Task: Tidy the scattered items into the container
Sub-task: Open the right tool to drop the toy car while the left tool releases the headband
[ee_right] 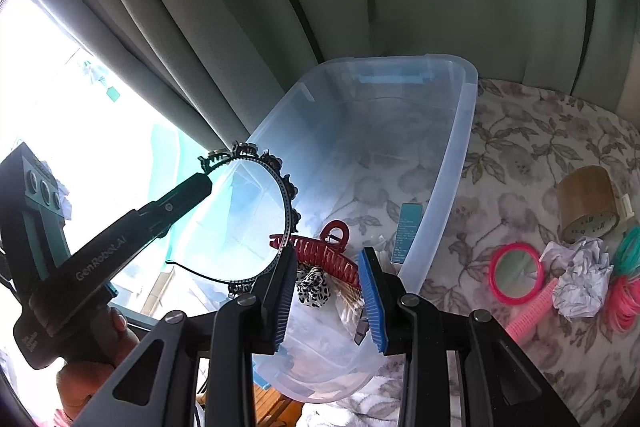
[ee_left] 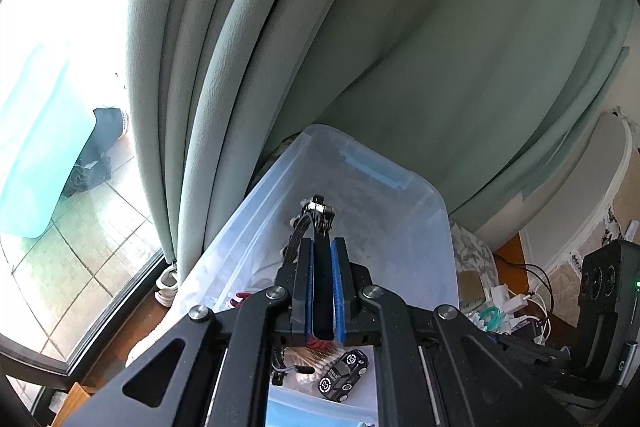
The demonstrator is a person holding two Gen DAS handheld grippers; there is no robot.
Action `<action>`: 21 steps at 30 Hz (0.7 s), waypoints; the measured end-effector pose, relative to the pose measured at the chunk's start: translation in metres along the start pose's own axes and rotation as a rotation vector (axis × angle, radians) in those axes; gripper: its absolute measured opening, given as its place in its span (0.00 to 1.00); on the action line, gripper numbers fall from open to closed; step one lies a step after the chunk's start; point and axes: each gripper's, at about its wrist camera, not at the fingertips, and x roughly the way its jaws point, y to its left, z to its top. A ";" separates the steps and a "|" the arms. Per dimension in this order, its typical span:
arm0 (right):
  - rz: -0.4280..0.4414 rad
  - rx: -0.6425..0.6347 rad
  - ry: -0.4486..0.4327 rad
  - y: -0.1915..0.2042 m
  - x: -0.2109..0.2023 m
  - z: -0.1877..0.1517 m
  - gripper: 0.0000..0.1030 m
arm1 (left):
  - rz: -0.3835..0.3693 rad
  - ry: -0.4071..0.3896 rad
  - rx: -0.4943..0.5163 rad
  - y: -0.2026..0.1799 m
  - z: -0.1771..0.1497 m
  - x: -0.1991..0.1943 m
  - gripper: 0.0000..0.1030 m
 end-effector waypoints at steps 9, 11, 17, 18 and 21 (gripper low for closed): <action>0.002 0.006 0.001 0.000 -0.004 0.000 0.34 | 0.005 0.001 0.002 -0.004 0.003 0.014 0.08; 0.003 0.006 0.000 0.001 -0.004 0.000 0.34 | 0.003 0.003 0.004 -0.004 0.005 0.021 0.08; 0.009 0.007 -0.003 0.001 -0.007 -0.002 0.34 | 0.010 0.003 0.008 0.000 0.007 0.017 0.08; 0.011 0.008 -0.004 0.001 -0.008 -0.003 0.34 | 0.011 0.002 0.008 0.000 0.006 0.013 0.08; 0.014 0.014 -0.009 -0.001 -0.010 -0.005 0.34 | 0.017 -0.003 0.012 -0.001 0.006 0.006 0.08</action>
